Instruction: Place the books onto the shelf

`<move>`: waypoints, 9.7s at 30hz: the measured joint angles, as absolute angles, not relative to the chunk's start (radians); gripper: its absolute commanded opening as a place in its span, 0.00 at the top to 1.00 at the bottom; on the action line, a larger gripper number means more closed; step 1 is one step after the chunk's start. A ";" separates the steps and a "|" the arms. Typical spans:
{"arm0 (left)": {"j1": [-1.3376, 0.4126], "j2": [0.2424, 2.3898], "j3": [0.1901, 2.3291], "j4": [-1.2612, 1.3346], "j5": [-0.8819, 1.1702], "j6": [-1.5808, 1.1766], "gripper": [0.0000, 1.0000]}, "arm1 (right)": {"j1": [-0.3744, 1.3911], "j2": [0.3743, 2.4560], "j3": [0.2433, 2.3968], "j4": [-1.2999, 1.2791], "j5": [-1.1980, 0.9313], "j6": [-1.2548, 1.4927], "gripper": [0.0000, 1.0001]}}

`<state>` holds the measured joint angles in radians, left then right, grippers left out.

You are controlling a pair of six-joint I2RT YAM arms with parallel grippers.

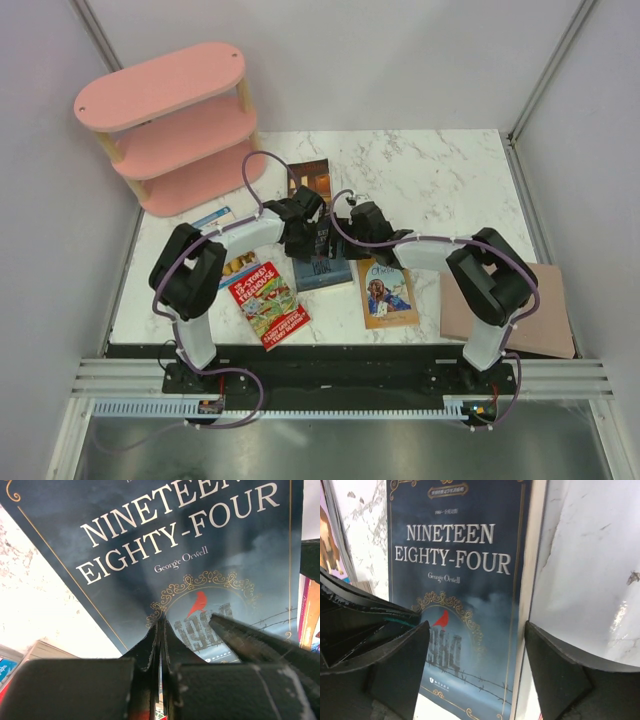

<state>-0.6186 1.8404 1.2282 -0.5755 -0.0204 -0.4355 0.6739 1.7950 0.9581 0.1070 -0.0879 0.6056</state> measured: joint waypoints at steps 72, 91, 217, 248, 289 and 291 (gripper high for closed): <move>-0.416 1.099 0.310 0.717 0.423 -0.771 0.01 | 0.556 1.462 0.940 0.141 -0.414 0.658 1.00; -0.432 1.379 0.253 1.187 0.511 -0.913 0.00 | 0.552 1.401 0.939 0.215 -0.456 0.734 1.00; 0.546 1.927 2.318 -0.767 0.801 -0.800 0.00 | 0.690 1.456 0.634 0.117 -0.063 0.507 0.02; 0.384 1.872 2.411 -0.964 0.120 -0.444 0.00 | 0.690 1.474 0.646 0.117 -0.084 0.507 0.02; -0.323 2.185 1.913 -0.693 0.139 -0.327 0.98 | 0.479 2.181 1.540 -0.044 -0.194 0.469 0.02; -0.323 2.255 1.966 -0.688 0.155 -0.330 0.98 | 0.475 2.224 1.584 -0.017 -0.208 0.485 0.02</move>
<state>-0.3229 2.2551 1.9659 -0.6876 0.1555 -0.3302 0.4751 2.2242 1.5837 -0.0166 -0.2081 0.4850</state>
